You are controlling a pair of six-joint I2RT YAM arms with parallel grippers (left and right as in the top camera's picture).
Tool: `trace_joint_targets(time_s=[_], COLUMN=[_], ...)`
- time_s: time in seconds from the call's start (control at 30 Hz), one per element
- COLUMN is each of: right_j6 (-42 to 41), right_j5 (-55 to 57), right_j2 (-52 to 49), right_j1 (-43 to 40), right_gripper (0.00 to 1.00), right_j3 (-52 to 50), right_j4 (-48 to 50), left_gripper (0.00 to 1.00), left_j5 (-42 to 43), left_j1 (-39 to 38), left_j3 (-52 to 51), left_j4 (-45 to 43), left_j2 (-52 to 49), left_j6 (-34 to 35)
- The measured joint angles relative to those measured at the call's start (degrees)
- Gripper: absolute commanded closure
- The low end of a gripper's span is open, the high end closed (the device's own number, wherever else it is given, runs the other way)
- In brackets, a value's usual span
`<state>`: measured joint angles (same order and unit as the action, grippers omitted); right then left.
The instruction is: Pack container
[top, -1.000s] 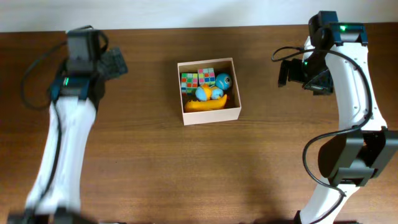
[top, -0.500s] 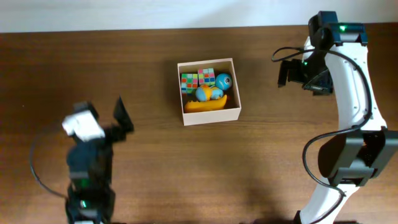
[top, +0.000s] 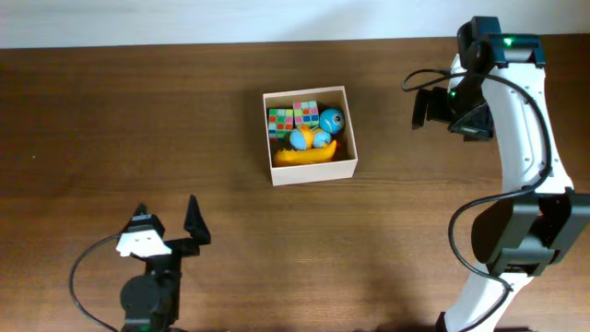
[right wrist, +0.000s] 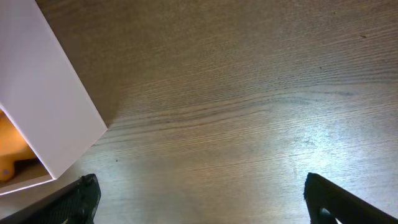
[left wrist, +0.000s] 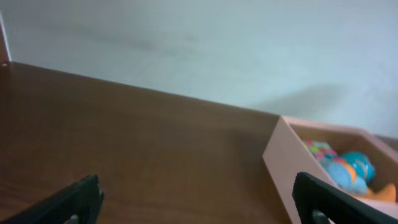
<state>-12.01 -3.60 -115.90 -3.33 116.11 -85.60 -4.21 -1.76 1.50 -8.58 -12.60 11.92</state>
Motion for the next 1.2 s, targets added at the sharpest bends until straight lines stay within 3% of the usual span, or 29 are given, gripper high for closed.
trace_joint_targets(time_s=[0.3,0.63,1.2], right_j6=[0.0,0.0,0.0], right_j5=[0.0,0.0,0.0], right_j2=[0.0,0.0,0.0], right_j1=[0.0,0.0,0.0], right_gripper=[0.01,0.01,0.01], right_j3=[0.0,0.0,0.0], right_j4=[0.0,0.0,0.0], left_gripper=[0.01,0.01,0.01], left_j5=[0.4,0.9,1.0], left_j1=[-0.9,-0.9,-0.9], left_j3=[-0.8,-0.8,-0.8], left_j4=[13.0,13.0,13.0], left_j2=[7.2,11.7,11.7], left_j6=[-5.4,-9.1,-9.4])
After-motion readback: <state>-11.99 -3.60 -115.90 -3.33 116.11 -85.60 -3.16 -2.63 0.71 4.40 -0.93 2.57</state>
